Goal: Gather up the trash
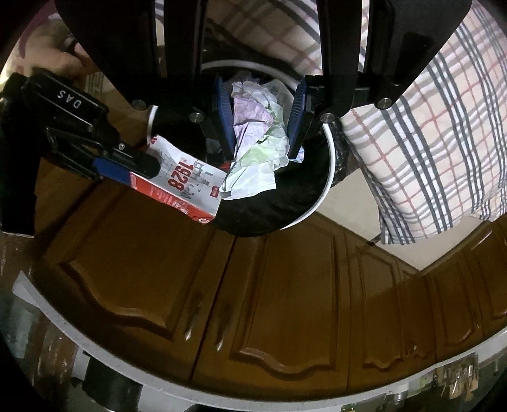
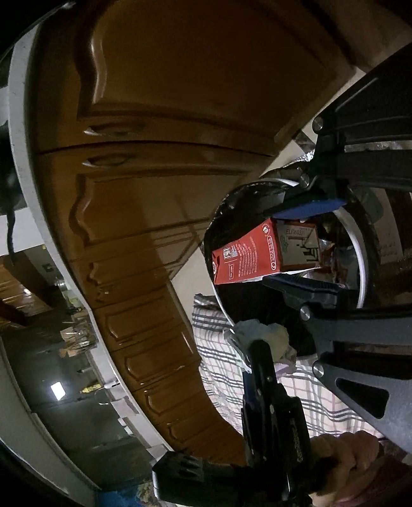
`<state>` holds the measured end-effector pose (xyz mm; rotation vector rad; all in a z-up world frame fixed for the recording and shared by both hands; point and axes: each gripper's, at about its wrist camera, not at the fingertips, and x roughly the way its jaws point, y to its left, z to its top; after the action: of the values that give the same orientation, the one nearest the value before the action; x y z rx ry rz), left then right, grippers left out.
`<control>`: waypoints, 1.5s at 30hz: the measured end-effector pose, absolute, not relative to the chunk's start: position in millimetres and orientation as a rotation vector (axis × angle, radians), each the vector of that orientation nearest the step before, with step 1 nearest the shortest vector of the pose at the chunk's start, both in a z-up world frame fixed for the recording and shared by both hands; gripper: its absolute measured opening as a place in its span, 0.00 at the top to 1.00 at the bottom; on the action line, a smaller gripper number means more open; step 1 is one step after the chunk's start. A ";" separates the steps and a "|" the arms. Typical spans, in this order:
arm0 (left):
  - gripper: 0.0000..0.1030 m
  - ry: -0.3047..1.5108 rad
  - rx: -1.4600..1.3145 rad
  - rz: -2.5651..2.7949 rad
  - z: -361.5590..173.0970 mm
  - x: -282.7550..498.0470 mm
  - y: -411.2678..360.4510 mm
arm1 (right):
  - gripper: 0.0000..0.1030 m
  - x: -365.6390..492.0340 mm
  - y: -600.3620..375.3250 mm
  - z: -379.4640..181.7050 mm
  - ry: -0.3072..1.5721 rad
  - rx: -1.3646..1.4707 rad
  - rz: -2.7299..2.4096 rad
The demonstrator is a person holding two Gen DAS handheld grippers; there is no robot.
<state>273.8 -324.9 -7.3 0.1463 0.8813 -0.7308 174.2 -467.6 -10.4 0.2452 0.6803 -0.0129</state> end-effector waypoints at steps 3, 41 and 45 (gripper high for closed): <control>0.71 0.893 0.152 -0.727 -12.4 276.8 -330.7 | 0.67 176.5 -467.4 -13.8 0.693 0.243 -0.009; 0.24 0.839 -0.096 -0.577 -8.9 219.4 -203.9 | 0.13 128.8 -416.4 -3.5 0.536 0.400 0.049; 0.23 0.819 -0.127 -0.543 -12.4 201.0 -177.6 | 0.09 112.6 -403.6 -9.5 0.512 0.457 0.043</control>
<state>201.0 -177.6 -12.4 -0.1269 0.8187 -0.5429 112.6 -403.6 -9.5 0.4568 0.5118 0.0434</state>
